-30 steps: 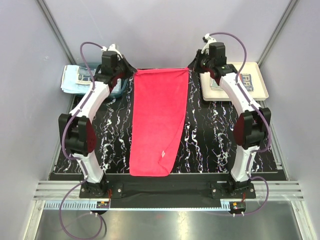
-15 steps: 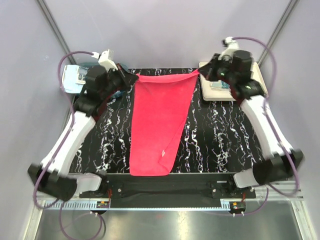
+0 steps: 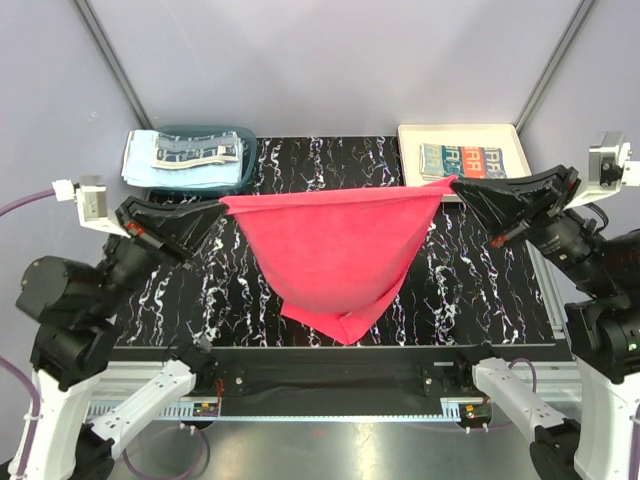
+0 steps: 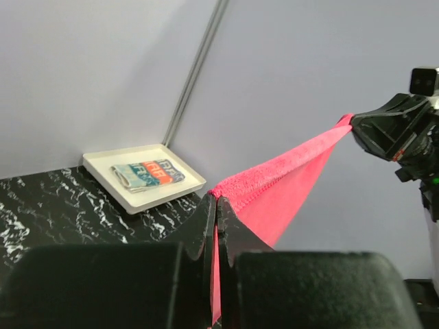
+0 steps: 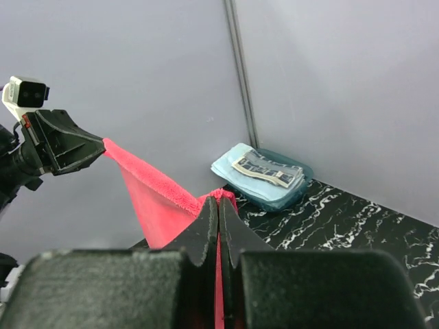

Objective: Fold and stack the towels
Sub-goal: Flatten out the crumpled towel

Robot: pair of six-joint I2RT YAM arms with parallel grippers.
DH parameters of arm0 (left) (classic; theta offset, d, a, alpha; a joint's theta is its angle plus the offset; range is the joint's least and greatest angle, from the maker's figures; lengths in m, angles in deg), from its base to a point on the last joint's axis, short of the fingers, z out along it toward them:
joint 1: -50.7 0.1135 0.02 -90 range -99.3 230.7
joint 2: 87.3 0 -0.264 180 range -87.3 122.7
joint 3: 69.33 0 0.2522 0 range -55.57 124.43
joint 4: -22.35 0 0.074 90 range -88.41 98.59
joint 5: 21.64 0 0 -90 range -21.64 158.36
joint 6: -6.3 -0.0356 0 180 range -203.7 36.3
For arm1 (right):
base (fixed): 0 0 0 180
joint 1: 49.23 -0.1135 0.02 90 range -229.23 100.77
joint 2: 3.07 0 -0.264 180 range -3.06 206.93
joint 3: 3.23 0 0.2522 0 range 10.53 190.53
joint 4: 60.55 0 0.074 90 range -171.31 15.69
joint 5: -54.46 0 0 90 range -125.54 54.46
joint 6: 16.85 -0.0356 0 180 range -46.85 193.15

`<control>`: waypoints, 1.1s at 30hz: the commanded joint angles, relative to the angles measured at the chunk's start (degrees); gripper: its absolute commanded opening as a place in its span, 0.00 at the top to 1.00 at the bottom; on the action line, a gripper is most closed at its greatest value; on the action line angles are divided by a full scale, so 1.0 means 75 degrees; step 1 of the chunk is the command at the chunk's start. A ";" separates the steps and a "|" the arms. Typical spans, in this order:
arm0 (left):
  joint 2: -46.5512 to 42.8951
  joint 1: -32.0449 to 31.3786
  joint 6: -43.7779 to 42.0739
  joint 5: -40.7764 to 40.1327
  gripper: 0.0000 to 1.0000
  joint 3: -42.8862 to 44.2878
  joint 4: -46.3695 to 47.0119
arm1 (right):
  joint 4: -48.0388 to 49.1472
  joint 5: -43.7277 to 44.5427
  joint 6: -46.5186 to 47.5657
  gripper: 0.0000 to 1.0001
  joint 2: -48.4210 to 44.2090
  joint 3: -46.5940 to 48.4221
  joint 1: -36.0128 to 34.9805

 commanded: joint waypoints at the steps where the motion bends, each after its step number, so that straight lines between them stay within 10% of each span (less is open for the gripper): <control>1: -0.0190 0.0030 0.0029 0.0219 1.00 0.0607 -0.0247 | -0.0537 -0.0109 -0.0204 1.00 -0.0041 0.0289 0.0051; 15: -0.0015 0.0030 0.0557 0.0888 1.00 0.1205 0.0105 | -0.0398 -0.0508 -0.0637 1.00 -0.0007 0.1133 0.0039; 33: 0.2491 0.0182 -0.0532 -0.1292 1.00 0.0549 0.0771 | 0.1688 0.0500 -0.0158 1.00 0.2170 -0.1199 0.0039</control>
